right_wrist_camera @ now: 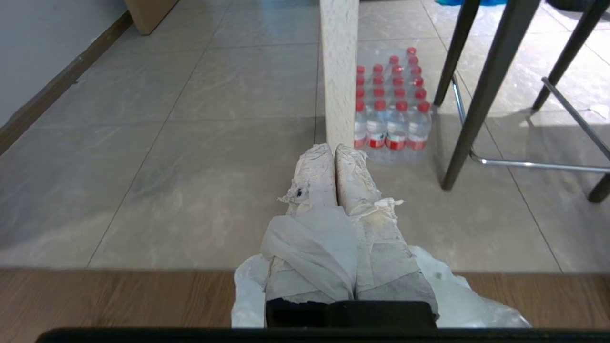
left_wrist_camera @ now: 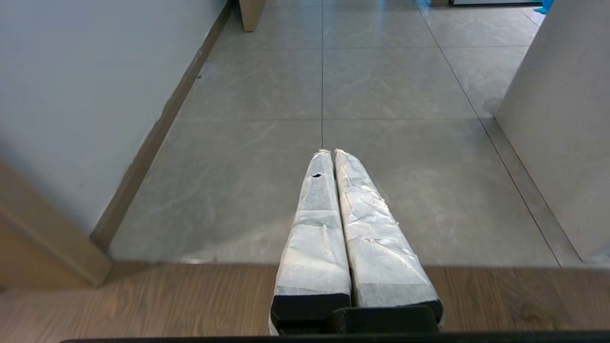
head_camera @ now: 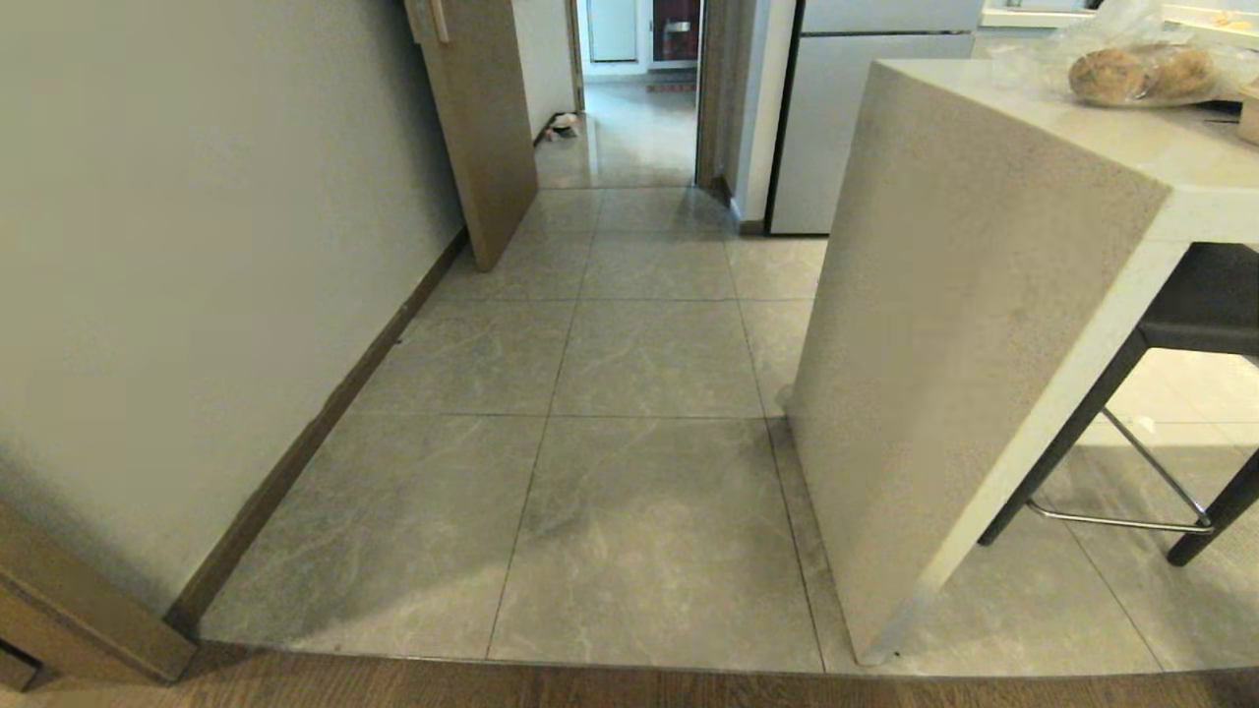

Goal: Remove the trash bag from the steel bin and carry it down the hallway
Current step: Put the trash bag at the door

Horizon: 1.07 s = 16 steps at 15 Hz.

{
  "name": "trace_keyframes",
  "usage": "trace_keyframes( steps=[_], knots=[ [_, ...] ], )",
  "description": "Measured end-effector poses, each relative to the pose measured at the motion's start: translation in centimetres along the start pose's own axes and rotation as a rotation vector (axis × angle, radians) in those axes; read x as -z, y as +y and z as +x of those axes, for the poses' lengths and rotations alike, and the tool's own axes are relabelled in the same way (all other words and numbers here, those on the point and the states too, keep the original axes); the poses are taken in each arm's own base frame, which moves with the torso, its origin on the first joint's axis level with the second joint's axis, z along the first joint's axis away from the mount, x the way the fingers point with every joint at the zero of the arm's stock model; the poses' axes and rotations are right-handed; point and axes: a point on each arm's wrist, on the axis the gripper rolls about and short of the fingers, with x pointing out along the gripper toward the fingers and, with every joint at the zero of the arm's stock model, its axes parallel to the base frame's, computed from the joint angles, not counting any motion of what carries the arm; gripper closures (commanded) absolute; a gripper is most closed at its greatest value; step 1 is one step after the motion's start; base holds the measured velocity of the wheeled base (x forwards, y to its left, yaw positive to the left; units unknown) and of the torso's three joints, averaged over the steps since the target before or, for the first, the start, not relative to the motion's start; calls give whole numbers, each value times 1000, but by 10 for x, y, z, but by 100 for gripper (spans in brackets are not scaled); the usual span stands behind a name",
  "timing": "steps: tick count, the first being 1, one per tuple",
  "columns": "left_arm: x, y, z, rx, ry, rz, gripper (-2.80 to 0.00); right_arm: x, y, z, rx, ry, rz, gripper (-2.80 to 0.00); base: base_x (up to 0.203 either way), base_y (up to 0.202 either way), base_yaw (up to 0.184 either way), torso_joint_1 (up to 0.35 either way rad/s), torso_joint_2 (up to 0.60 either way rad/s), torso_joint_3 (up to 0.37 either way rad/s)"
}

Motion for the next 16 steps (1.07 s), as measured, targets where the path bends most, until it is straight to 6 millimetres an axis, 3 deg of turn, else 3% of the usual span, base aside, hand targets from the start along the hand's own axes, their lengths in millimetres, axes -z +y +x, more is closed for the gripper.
trace_keyframes(
  steps=[3,7,13,16],
  knots=[
    [0,0,0,-1,-2,-1,0,0,0,0,0,0,0,0,174,31,-1,3,2,2],
    [0,0,0,0,-1,-1,0,0,0,0,1,1,0,0,2,36,-4,2,1,1],
    [0,0,0,-1,-1,-2,0,0,0,0,0,1,0,0,9,176,9,3,3,2],
    [0,0,0,0,-1,0,0,0,0,0,0,2,0,0,21,2,-1,2,-1,3]
  ],
)
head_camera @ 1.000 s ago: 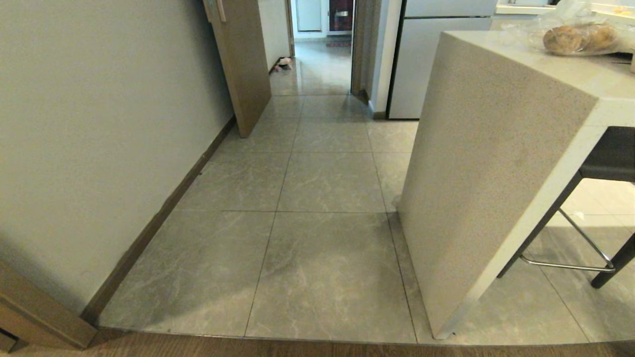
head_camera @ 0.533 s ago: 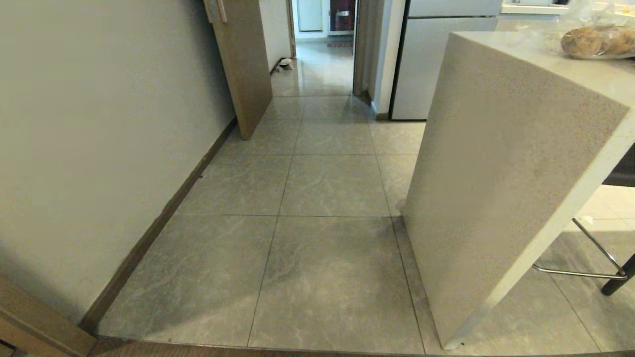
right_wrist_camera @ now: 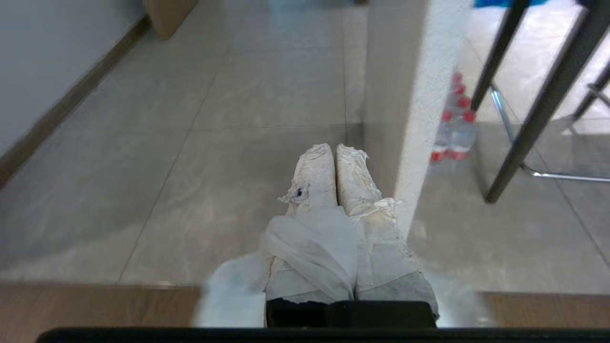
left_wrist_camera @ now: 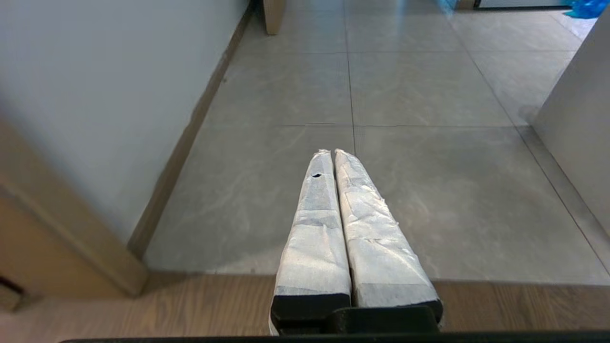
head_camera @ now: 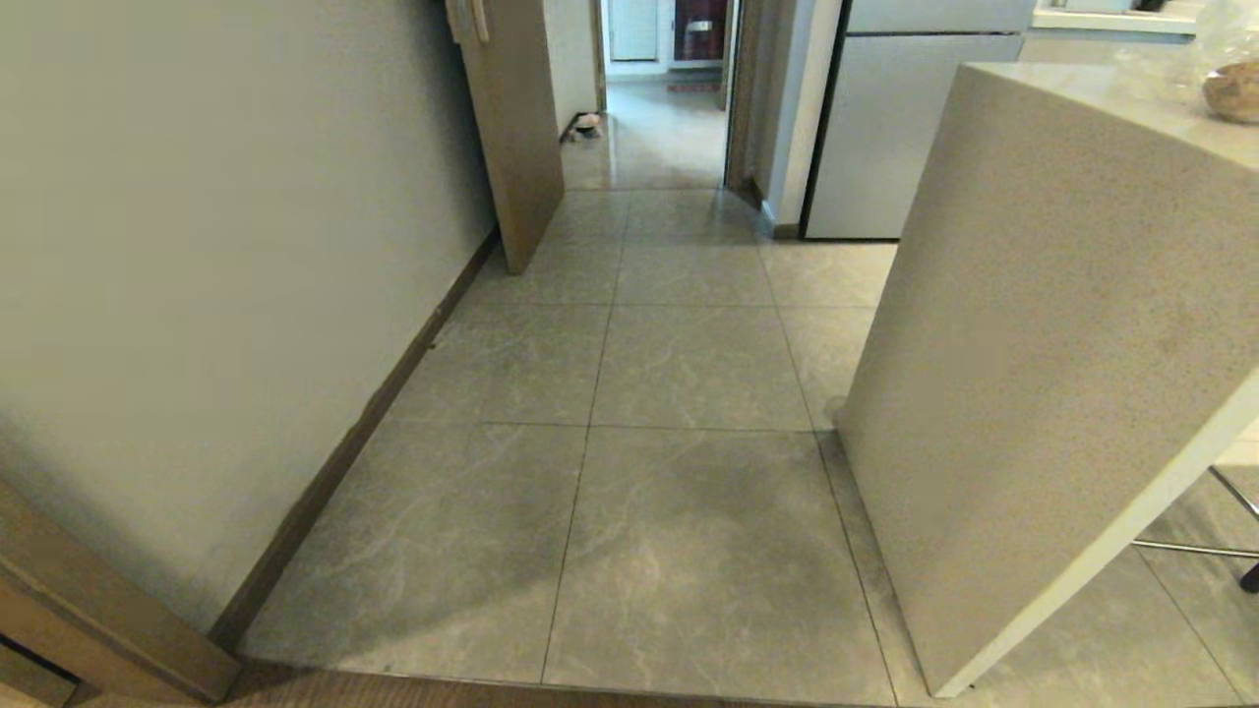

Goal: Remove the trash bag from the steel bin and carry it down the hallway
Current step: Put the trash bag at the door

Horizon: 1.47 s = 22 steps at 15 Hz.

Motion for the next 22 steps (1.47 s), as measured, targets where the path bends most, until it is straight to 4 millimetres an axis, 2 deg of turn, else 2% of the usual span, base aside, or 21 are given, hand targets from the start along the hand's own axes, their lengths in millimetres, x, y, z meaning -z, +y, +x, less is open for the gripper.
trace_keyframes(
  steps=[22],
  knots=[
    [0,0,0,-1,1,0,0,0,0,0,-1,-2,0,0,181,0,-2,3,4,2]
  ],
)
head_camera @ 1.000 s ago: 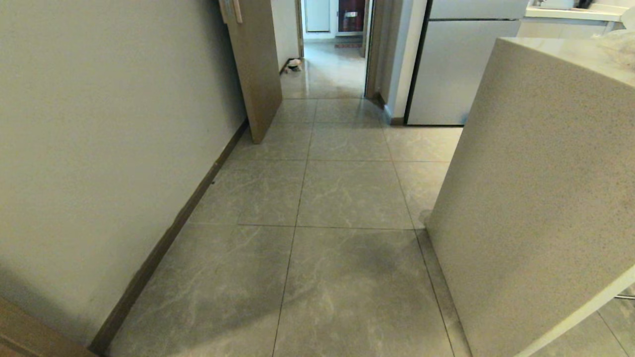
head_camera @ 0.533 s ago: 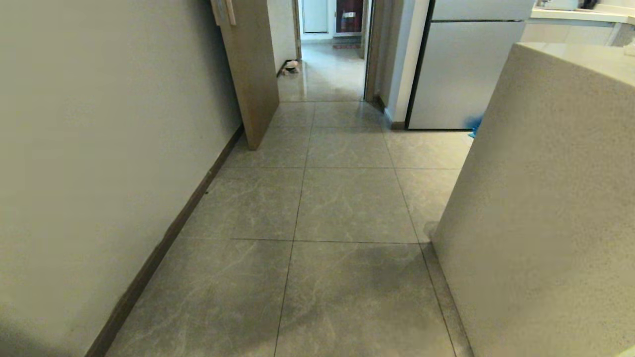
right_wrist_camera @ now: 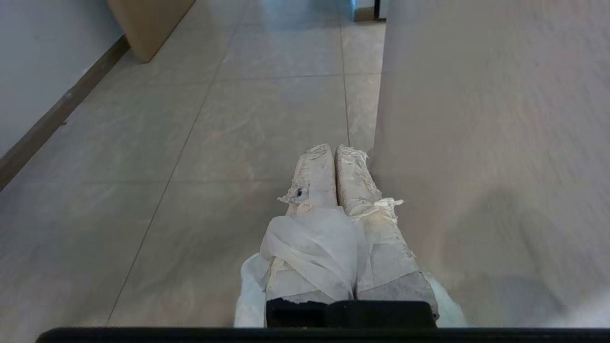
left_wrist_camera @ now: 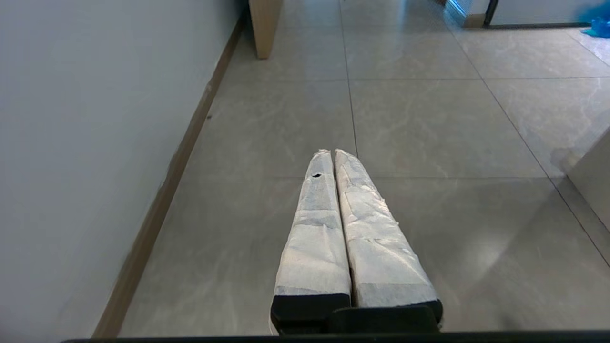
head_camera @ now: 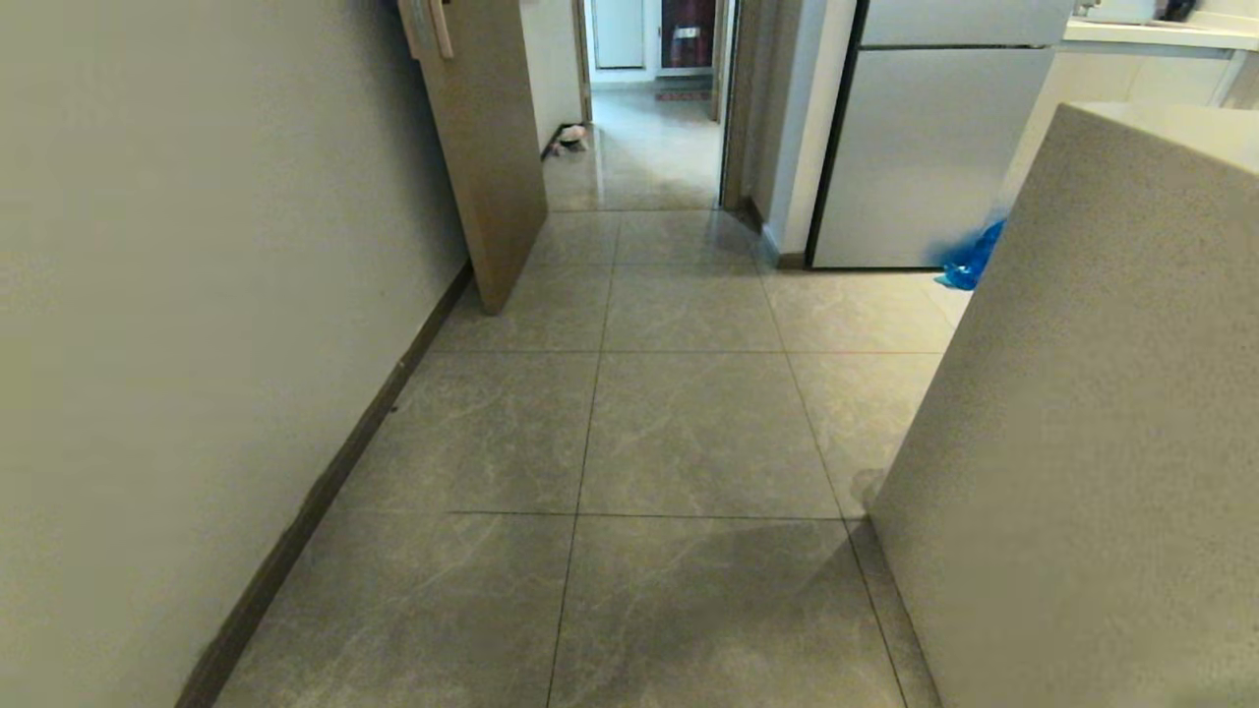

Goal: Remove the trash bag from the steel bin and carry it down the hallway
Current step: Put the trash bag at the door

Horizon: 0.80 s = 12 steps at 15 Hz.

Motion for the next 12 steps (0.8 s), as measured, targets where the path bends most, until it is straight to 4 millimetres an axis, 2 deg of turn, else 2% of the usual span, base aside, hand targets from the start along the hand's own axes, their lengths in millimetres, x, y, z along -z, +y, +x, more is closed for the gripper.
trace_keyframes(
  steps=[12],
  knots=[
    [0,0,0,0,0,-2,0,0,0,0,0,0,0,0,182,0,-2,3,6,1]
  ],
)
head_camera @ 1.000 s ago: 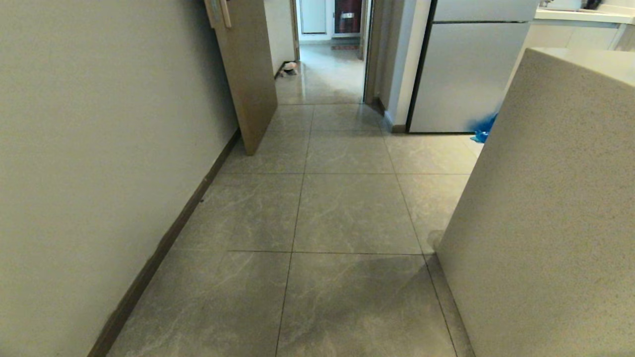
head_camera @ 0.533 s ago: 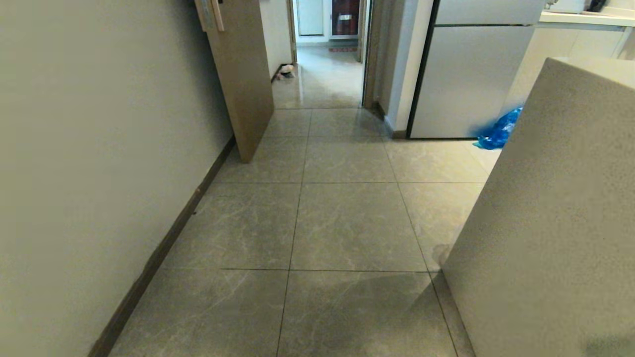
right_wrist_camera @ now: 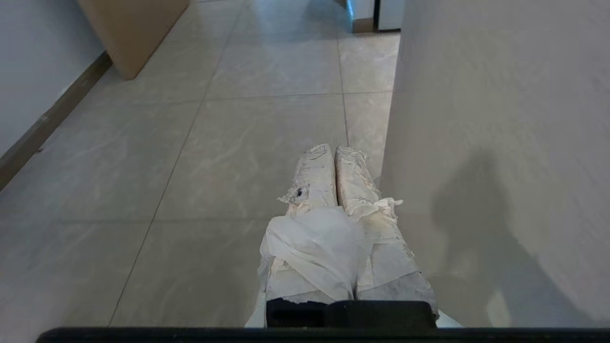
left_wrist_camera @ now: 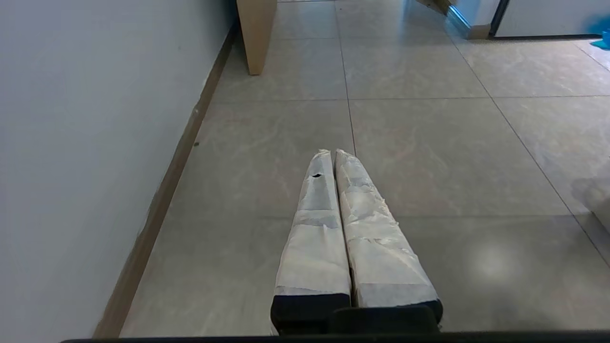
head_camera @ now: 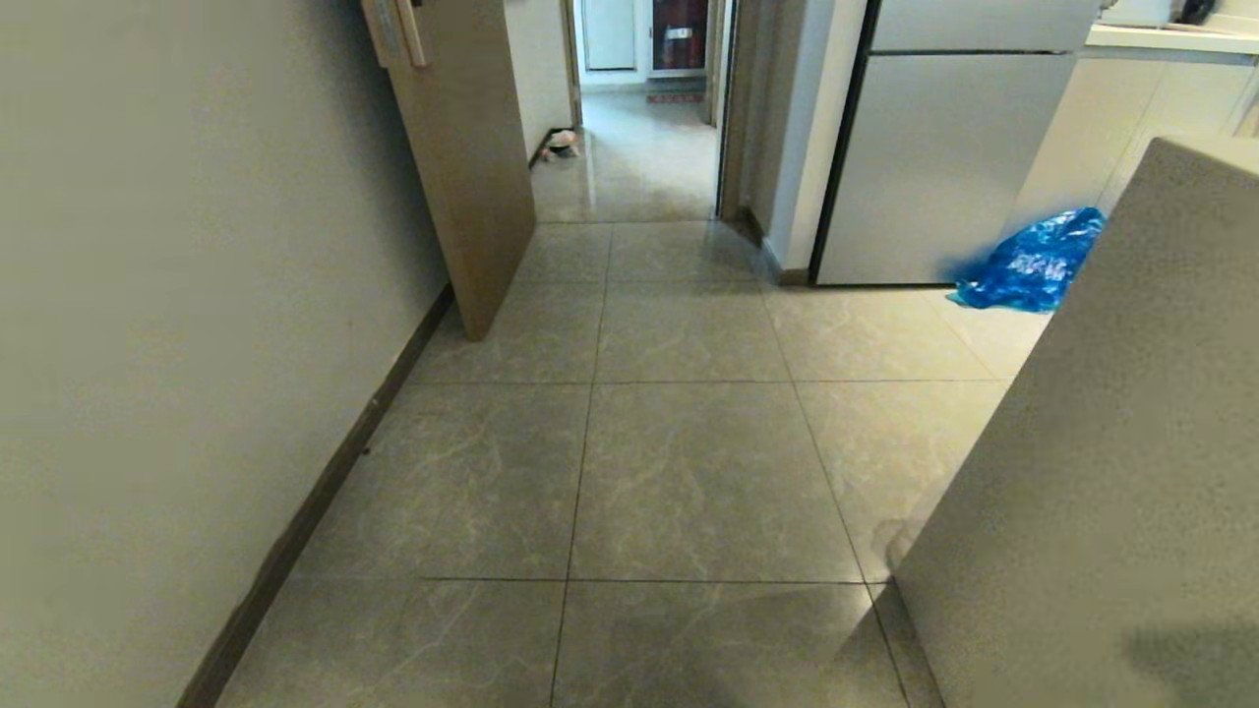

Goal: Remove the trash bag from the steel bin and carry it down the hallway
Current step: Put the trash bag at the door

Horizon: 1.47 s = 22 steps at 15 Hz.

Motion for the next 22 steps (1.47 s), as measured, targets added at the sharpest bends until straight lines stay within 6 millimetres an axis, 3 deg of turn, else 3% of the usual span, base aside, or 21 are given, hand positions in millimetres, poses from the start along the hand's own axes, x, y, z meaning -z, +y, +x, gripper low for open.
trace_keyframes(
  steps=[22],
  knots=[
    [0,0,0,0,0,0,0,0,0,0,0,0,0,0,182,0,-3,2,3,3]
  ],
)
